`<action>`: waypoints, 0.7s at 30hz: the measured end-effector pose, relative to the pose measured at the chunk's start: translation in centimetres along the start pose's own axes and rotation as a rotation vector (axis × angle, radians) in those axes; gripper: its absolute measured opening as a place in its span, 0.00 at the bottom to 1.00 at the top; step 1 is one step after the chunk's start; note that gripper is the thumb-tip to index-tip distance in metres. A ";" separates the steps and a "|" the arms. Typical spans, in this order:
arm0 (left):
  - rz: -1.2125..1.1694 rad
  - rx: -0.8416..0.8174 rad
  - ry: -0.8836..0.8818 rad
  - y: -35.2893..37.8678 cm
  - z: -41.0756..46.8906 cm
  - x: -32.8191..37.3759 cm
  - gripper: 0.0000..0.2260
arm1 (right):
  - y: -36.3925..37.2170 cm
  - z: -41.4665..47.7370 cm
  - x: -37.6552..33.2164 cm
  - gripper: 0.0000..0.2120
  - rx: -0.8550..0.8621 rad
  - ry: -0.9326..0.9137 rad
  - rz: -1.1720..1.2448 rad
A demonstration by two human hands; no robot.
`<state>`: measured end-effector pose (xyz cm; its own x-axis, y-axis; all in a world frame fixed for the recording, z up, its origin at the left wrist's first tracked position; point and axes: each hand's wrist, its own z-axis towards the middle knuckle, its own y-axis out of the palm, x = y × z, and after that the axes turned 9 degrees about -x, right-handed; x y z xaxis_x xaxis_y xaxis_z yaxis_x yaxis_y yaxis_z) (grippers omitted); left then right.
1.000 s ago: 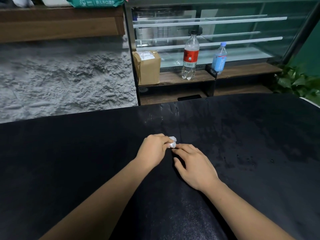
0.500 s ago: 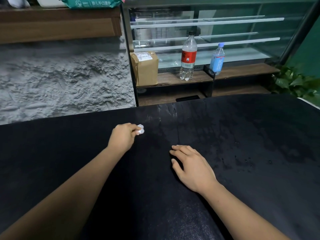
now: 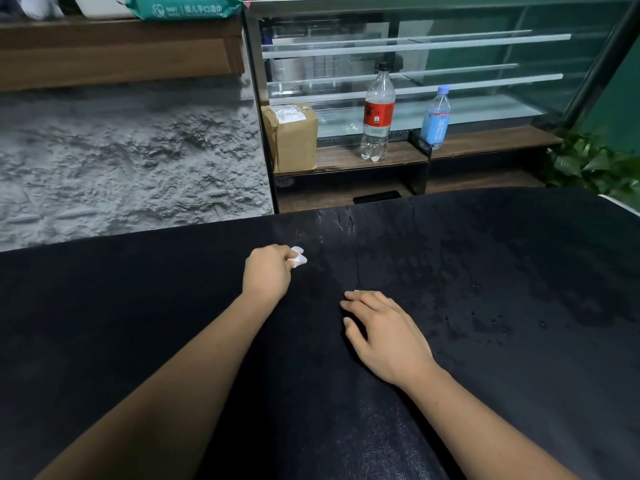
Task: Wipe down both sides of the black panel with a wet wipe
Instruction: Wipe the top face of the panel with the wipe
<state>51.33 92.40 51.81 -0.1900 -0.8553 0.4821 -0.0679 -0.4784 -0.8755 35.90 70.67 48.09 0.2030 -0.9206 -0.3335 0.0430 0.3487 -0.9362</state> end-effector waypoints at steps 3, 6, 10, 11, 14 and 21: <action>0.002 -0.011 0.055 1.1 -0.2 1.8 0.09 | 0.0 0.0 0.0 0.22 0.002 0.002 0.001; 0.016 -0.046 0.110 2.2 -0.5 3.6 0.10 | 0.0 0.0 0.0 0.22 0.005 0.004 0.002; -0.009 -0.079 0.197 3.6 -1.3 5.7 0.09 | 0.1 0.1 0.0 0.22 0.007 0.001 -0.003; -0.022 -0.085 0.213 3.9 -1.5 6.1 0.08 | 0.1 0.1 0.0 0.21 0.007 -0.001 -0.006; -0.054 -0.129 0.248 4.7 -2.0 7.4 0.09 | 0.1 0.1 0.0 0.20 0.012 -0.010 -0.009; -0.049 -0.231 0.308 5.0 -2.3 8.5 0.11 | 0.0 0.2 0.1 0.15 0.018 -0.015 0.023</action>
<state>47.15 83.16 51.48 -0.4641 -0.7156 0.5221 -0.2962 -0.4301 -0.8528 36.06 70.65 48.08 0.2185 -0.9095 -0.3536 0.0561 0.3735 -0.9259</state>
